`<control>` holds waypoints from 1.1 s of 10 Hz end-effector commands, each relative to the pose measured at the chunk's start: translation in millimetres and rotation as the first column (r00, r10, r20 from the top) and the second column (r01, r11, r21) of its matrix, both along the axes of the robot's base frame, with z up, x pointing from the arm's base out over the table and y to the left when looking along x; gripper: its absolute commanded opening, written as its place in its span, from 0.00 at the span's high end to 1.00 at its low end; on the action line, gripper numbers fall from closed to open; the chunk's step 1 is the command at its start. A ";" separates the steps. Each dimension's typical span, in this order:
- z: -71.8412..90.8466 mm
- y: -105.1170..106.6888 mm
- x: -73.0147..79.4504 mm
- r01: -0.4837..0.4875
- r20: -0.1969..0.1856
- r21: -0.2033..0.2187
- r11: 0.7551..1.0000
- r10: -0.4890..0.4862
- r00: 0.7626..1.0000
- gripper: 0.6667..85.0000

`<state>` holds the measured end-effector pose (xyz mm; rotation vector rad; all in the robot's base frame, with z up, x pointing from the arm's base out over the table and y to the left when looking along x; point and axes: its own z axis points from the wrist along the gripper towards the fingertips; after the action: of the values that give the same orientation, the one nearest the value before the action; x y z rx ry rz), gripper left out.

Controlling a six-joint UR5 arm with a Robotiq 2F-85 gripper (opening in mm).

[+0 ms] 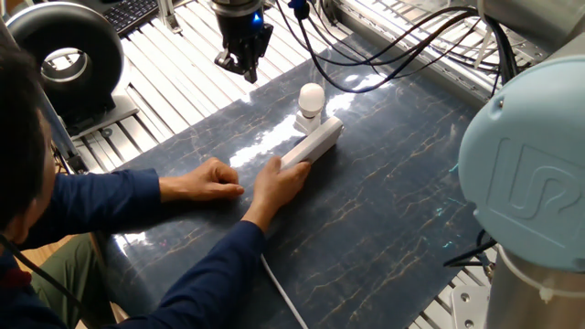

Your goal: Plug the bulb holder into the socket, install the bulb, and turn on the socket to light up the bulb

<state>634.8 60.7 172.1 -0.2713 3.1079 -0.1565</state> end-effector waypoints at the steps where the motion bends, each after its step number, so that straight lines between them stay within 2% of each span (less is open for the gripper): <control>1: 0.4 1.8 -0.6 0.010 -0.005 0.010 1.000 -0.010 1.000 1.00; 3: -0.1 4.3 1.1 0.005 0.000 0.018 1.000 -0.005 1.000 1.00; 4: -2.2 10.6 4.1 0.009 0.004 0.041 0.999 -0.009 1.000 1.00; 7: -7.6 17.1 4.9 0.006 -0.014 0.047 0.999 -0.005 1.000 1.00; 9: -13.8 25.9 6.6 0.017 -0.030 0.076 0.997 -0.015 0.999 1.00; 11: -21.4 42.3 8.3 0.032 -0.044 0.123 0.992 -0.027 0.999 1.00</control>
<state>641.4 85.6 157.6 -0.2494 3.1327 -0.0462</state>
